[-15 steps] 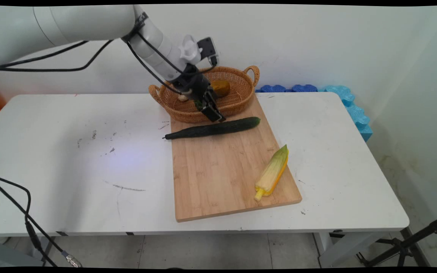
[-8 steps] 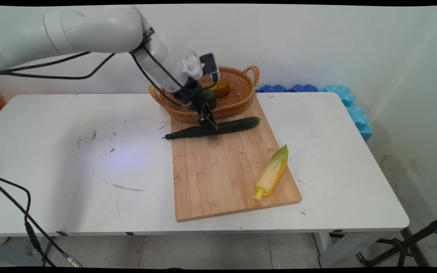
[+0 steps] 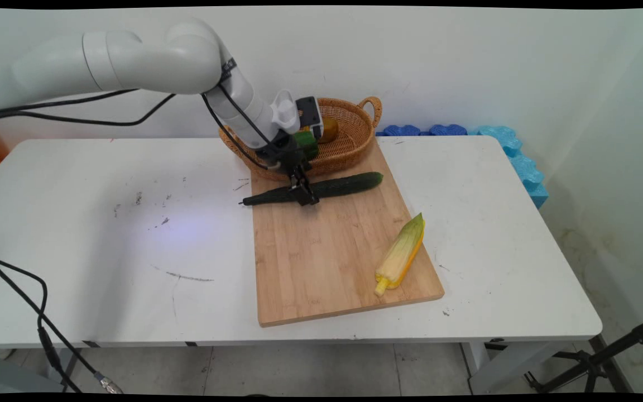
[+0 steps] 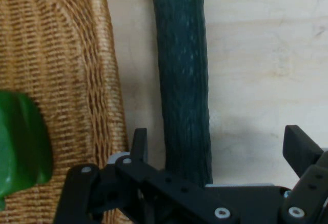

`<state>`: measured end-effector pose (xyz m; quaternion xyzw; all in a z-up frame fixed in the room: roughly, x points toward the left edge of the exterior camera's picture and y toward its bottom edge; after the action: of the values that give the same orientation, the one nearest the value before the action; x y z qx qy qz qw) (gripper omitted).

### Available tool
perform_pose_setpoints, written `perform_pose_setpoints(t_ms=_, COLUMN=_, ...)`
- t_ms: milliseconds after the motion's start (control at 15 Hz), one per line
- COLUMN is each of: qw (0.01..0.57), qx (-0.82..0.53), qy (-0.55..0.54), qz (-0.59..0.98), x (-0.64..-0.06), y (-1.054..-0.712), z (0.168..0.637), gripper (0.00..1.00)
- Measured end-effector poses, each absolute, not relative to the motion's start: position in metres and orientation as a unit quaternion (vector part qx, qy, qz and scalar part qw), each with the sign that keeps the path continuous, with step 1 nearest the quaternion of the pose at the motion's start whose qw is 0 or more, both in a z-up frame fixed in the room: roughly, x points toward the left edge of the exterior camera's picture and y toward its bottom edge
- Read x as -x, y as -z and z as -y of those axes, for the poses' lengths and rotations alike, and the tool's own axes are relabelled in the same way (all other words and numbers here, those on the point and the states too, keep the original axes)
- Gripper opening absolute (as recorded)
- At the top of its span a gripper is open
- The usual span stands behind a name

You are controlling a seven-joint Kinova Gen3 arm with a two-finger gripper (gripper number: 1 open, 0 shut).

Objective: Pick up the cucumber from the cutting board

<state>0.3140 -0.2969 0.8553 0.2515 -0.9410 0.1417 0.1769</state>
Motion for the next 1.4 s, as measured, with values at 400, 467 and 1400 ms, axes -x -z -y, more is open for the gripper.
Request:
perform_pose_setpoints(t_ms=400, qw=0.162, qx=-0.246, qy=-0.140, qz=0.945, x=-0.312, y=-0.841, z=0.298, gripper=1.00)
perform_pose_setpoints(t_ms=467, qw=0.160, qx=-0.244, qy=-0.139, qz=0.946, x=-0.312, y=-0.839, z=0.299, gripper=1.00)
perform_pose_setpoints(t_ms=1400, qw=0.152, qx=-0.231, qy=-0.141, qz=0.951, x=-0.303, y=-0.830, z=0.296, gripper=1.00)
